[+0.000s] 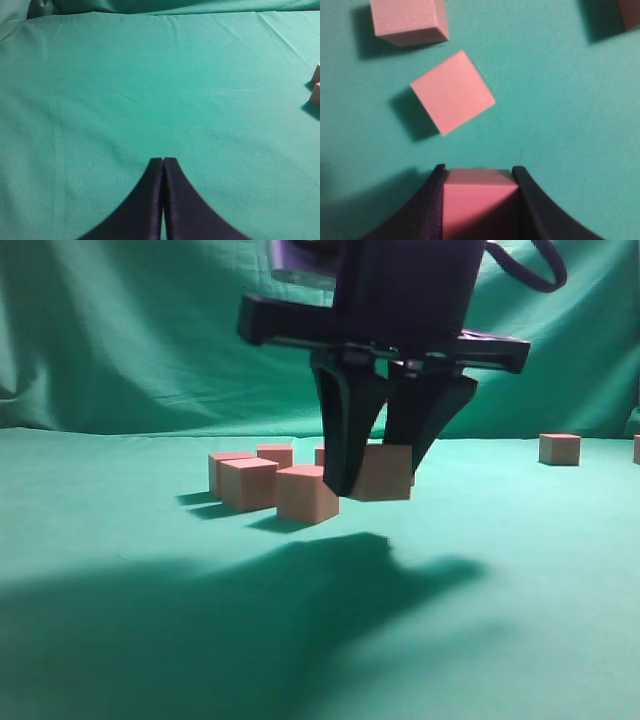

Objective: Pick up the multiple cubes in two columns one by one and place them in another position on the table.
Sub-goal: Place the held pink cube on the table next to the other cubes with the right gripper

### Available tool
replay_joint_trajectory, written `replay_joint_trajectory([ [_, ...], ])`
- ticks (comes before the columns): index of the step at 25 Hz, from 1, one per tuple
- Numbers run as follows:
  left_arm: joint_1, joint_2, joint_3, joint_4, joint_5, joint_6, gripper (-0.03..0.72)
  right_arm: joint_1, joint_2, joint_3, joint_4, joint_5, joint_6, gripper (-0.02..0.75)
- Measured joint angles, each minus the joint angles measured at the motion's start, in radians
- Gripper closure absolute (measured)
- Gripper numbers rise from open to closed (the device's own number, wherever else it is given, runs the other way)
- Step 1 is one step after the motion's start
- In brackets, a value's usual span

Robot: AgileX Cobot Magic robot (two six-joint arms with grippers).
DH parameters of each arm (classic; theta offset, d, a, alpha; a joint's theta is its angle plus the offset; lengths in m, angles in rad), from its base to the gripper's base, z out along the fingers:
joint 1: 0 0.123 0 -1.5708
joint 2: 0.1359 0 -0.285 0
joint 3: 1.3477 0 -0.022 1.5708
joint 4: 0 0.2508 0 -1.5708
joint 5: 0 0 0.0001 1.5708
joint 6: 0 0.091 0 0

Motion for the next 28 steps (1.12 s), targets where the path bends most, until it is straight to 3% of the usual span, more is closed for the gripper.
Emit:
replay_joint_trajectory([
  [28,0.000,0.000,0.000,0.000,0.000,0.000,0.688,0.000,0.031,0.000,-0.063,-0.037,0.123,0.477],
])
